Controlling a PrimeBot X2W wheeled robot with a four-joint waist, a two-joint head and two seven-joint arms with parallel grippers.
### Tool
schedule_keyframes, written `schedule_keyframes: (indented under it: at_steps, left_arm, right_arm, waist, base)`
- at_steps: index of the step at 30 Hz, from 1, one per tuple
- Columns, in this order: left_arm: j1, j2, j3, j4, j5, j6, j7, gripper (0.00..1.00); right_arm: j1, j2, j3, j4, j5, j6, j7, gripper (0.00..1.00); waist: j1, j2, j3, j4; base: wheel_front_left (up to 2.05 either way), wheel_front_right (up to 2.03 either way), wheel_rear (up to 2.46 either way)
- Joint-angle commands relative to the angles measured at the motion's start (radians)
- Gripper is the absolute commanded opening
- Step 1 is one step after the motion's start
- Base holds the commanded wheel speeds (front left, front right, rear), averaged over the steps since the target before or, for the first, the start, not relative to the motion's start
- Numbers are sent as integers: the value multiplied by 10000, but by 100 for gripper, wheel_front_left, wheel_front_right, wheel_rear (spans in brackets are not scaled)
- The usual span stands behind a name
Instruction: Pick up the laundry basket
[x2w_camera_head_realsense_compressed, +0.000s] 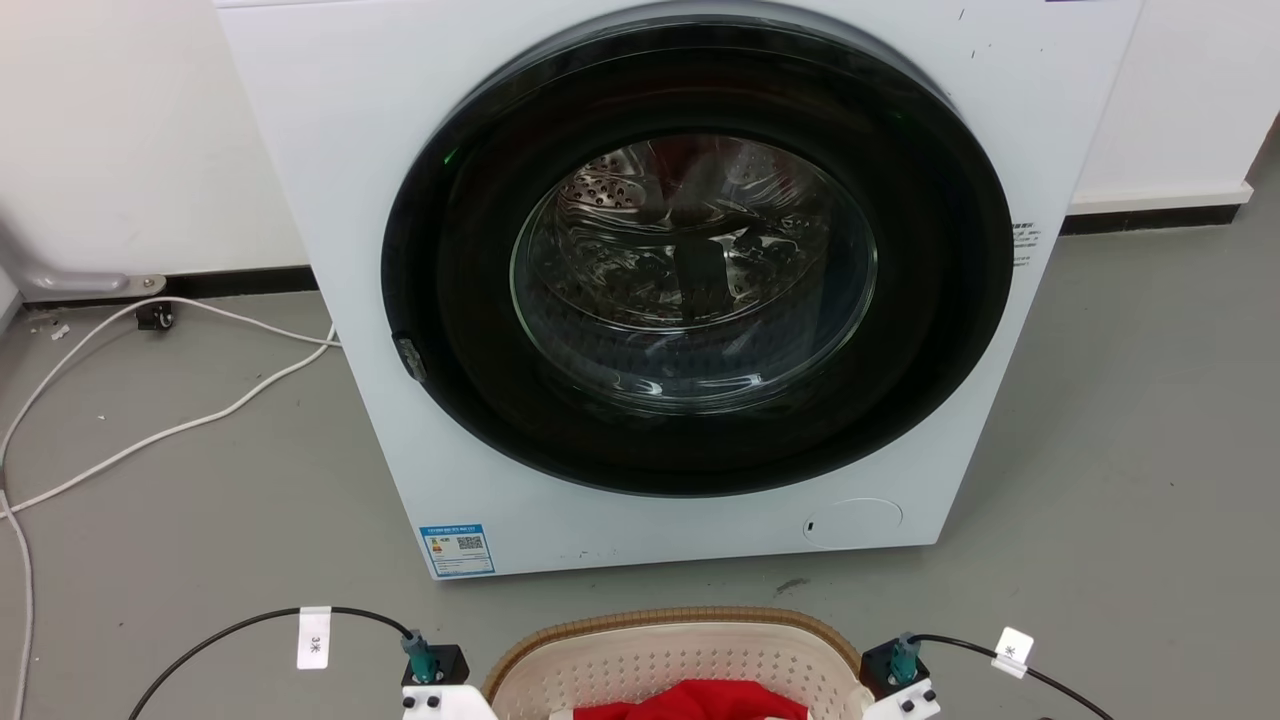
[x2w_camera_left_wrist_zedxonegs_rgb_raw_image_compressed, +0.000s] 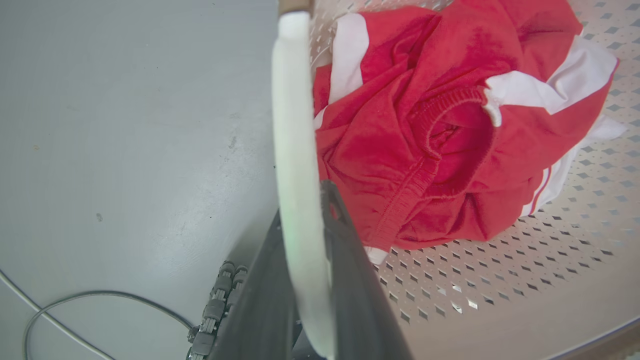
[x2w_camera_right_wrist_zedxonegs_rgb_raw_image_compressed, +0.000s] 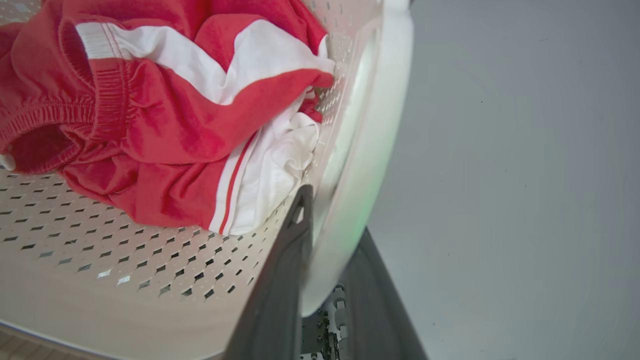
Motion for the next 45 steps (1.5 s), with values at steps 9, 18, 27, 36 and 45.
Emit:
schedule_keyframes:
  at_steps: [9,18,27,36,45]
  left_arm:
    - [-231,-124,-268,-127,-249,-134,-148,0]
    - [-245,-106,-435,-105,-404,-133,-220,0]
    - [-232,-84,-607,-118,-564,-133,-258,0]
    - [-263,-63,-768,-125,-724,-133,-300,0]
    - [-273,-44,-910,-109,-856,-132,-332,0]
  right_arm:
    - [-130,155,335,-48,309,130,20,0]
    - [-141,168,535,-33,506,130,14,0]
    - [-154,138,708,-11,668,130,19,0]
    - [-168,128,881,5,861,130,48,0]
    - [-188,128,1019,17,999,130,10,0]
  waist:
    - [0,-1,12,19]
    - [0,-1,39,10]
    - [0,-1,25,6]
    - [0,-1,19,-3]
    - [0,-1,4,-7]
  base:
    - [0,0,0]
    - [0,0,0]
    - [0,0,0]
    - [0,0,0]
    - [0,0,0]
